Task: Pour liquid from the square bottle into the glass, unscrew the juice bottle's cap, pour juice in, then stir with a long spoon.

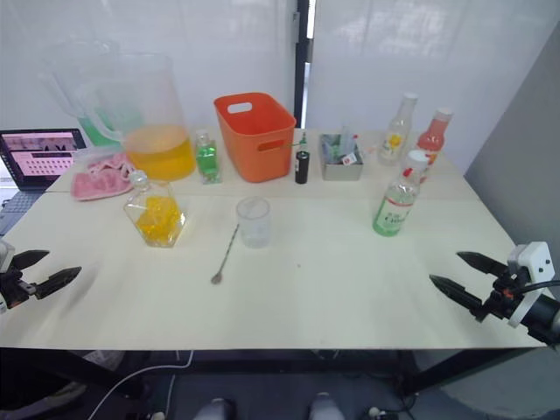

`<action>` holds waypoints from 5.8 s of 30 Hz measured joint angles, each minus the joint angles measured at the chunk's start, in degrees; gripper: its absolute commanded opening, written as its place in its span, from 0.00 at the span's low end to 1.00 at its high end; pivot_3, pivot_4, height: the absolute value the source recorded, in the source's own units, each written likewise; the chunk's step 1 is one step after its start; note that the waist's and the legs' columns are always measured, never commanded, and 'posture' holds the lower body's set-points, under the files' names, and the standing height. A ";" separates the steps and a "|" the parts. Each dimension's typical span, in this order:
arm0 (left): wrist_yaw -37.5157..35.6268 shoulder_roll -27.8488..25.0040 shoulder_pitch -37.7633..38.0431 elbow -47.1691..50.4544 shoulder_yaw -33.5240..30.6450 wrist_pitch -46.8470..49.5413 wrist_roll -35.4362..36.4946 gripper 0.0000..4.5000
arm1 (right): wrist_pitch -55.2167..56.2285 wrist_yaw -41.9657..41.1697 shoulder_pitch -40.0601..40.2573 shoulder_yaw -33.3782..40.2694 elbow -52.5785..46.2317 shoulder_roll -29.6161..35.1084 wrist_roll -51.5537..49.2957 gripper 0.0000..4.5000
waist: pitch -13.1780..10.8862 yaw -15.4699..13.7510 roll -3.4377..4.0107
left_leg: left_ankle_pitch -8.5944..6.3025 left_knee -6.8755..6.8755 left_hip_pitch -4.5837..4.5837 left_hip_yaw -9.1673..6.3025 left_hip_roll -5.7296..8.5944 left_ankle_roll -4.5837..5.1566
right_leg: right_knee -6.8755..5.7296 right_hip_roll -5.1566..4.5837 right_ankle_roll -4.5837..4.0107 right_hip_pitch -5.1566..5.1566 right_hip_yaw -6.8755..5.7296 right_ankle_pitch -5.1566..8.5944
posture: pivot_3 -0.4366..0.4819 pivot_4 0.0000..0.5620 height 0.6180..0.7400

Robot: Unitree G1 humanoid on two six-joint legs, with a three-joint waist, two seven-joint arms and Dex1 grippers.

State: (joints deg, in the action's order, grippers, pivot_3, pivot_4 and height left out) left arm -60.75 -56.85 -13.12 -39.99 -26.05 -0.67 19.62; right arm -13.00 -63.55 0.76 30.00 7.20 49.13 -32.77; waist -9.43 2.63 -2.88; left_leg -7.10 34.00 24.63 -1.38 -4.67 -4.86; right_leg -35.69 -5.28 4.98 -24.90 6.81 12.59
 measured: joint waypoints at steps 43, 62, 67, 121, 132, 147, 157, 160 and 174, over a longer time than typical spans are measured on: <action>43.41 36.73 16.31 62.36 -1.66 18.34 11.01 1.00 | -30.58 -15.67 -38.84 -26.54 -12.57 2.23 -11.40 1.00 | -0.20 -0.76 -0.34 | 0.00 0.78 0.71 -0.10 0.08 0.02 | 0.44 0.07 0.08 0.02 0.14 -0.12 | 0.48 0.27 0.81; 46.70 32.77 -7.14 40.78 7.86 22.46 1.98 1.00 | -32.84 -8.45 -26.18 -14.54 -22.56 5.88 -15.94 1.00 | -0.20 -0.44 -0.35 | 0.01 0.78 0.69 -0.17 0.09 0.03 | 0.27 0.11 0.23 0.02 0.12 -0.20 | 0.48 0.27 0.81; 46.71 32.73 -11.75 36.97 9.37 21.84 -0.23 1.00 | -32.84 -7.23 -25.20 -13.96 -23.58 5.87 -15.99 1.00 | -0.20 -0.51 -0.35 | 0.02 0.76 0.69 -0.17 0.10 0.04 | 0.29 0.11 0.26 0.04 0.12 -0.21 | 0.48 0.27 0.81; -10.40 13.00 -17.77 50.20 23.74 33.96 22.72 0.64 | -33.55 4.48 -20.72 -11.89 -31.75 1.34 -22.41 1.00 | -0.43 -1.61 -0.47 | 0.30 0.78 1.26 -0.24 0.04 0.49 | 0.47 0.13 0.28 -0.31 0.00 -0.31 | 0.48 0.27 0.81; -16.17 25.55 -24.63 34.77 35.26 21.84 10.65 0.64 | -36.43 14.71 -9.22 -0.54 -42.11 2.75 -29.92 1.00 | -0.42 -1.60 -0.44 | 0.34 0.84 1.22 -0.25 0.05 0.55 | 0.47 0.14 0.30 -0.24 0.06 -0.32 | 0.48 0.27 0.81; -23.49 30.29 -26.79 20.42 38.50 9.73 1.93 0.92 | -36.27 22.36 -4.04 2.76 -46.59 4.23 -36.07 1.00 | -0.42 -1.74 -0.43 | 0.35 0.89 1.20 -0.29 0.06 0.57 | 0.45 0.14 0.32 -0.14 0.07 -0.34 | 0.48 0.27 0.81; -24.02 25.01 -27.41 28.81 36.70 22.34 5.20 0.99 | -35.06 21.08 -6.00 0.87 -45.27 4.88 -36.00 1.00 | -0.41 -1.58 -0.41 | 0.36 0.89 1.13 -0.30 0.06 0.57 | 0.39 0.14 0.33 -0.10 0.07 -0.33 | 0.48 0.27 0.81; -22.46 24.67 -27.20 33.76 36.13 27.49 7.17 0.99 | -34.56 20.64 -7.70 -1.69 -44.15 4.87 -35.53 1.00 | -0.41 -1.59 -0.40 | 0.36 0.89 1.07 -0.30 0.06 0.57 | 0.39 0.14 0.33 -0.06 0.07 -0.33 | 0.48 0.27 0.81; -17.20 26.99 -24.32 35.03 36.26 24.23 4.63 0.65 | -32.35 19.18 -11.64 -7.24 -41.63 4.35 -31.47 1.00 | -0.40 -1.68 -0.40 | 0.36 0.88 0.98 -0.29 0.06 0.57 | 0.41 0.15 0.33 0.02 0.07 -0.33 | 0.48 0.27 0.81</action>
State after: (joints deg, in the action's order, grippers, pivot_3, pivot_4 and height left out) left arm -77.95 -29.86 -37.44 -4.97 10.21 23.56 24.25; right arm -45.35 -44.36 -10.88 22.77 -34.43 53.48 -64.24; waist -9.84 0.95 -3.28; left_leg -6.75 34.88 25.61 -1.67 -4.61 -4.29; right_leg -35.28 -5.13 5.31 -24.89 6.88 12.26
